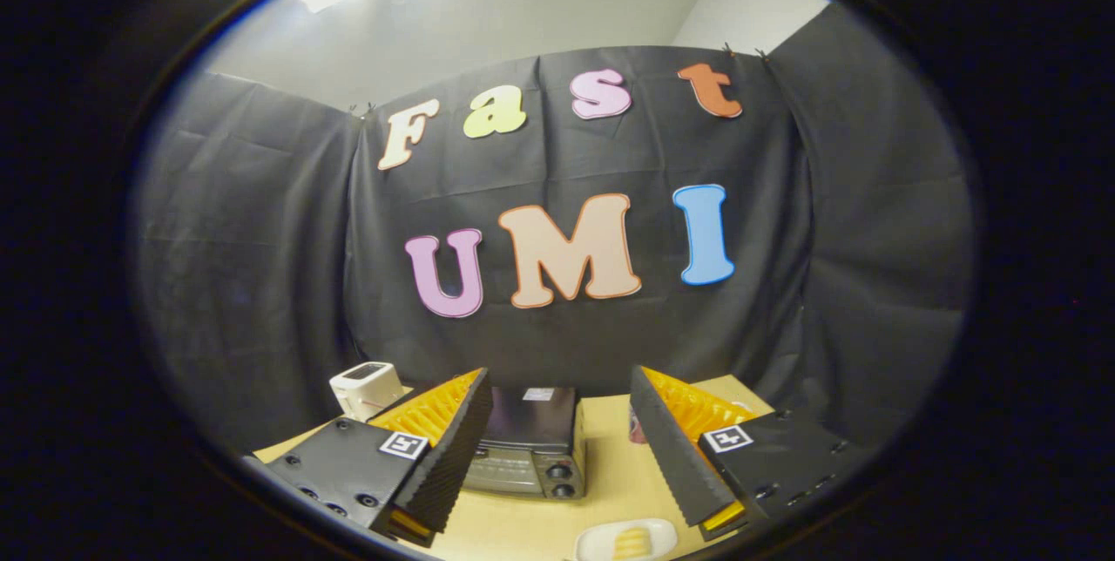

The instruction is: Open the toaster oven, put the food inside, and close the toaster oven door.

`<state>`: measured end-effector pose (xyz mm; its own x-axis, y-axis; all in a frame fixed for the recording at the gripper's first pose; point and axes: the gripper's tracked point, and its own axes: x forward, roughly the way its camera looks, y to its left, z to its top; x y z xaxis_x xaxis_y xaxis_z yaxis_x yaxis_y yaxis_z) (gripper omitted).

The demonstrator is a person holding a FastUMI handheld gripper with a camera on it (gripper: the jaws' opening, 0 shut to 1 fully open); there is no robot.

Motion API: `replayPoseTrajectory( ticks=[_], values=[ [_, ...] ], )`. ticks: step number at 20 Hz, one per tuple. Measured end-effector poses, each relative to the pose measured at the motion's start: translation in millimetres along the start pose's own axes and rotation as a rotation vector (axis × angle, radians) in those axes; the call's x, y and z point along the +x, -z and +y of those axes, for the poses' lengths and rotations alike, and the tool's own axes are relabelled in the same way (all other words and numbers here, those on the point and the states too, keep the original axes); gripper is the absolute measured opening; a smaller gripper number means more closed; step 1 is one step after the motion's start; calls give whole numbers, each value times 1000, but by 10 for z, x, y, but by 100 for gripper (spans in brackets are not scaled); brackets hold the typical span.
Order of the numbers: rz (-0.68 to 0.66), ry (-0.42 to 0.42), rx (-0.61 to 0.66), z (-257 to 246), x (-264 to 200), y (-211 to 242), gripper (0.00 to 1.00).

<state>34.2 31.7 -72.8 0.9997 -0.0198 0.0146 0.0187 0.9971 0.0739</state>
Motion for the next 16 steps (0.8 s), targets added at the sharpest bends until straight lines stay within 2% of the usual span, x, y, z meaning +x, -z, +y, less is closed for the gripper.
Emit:
replayPoseTrajectory(
  ticks=[3,7,16],
  values=[
    [-31,-25,42,128,109,297,98],
    [-35,-16,35,223,258,781,98],
    [-104,-58,-4,1093,697,1475,98]
  ],
)
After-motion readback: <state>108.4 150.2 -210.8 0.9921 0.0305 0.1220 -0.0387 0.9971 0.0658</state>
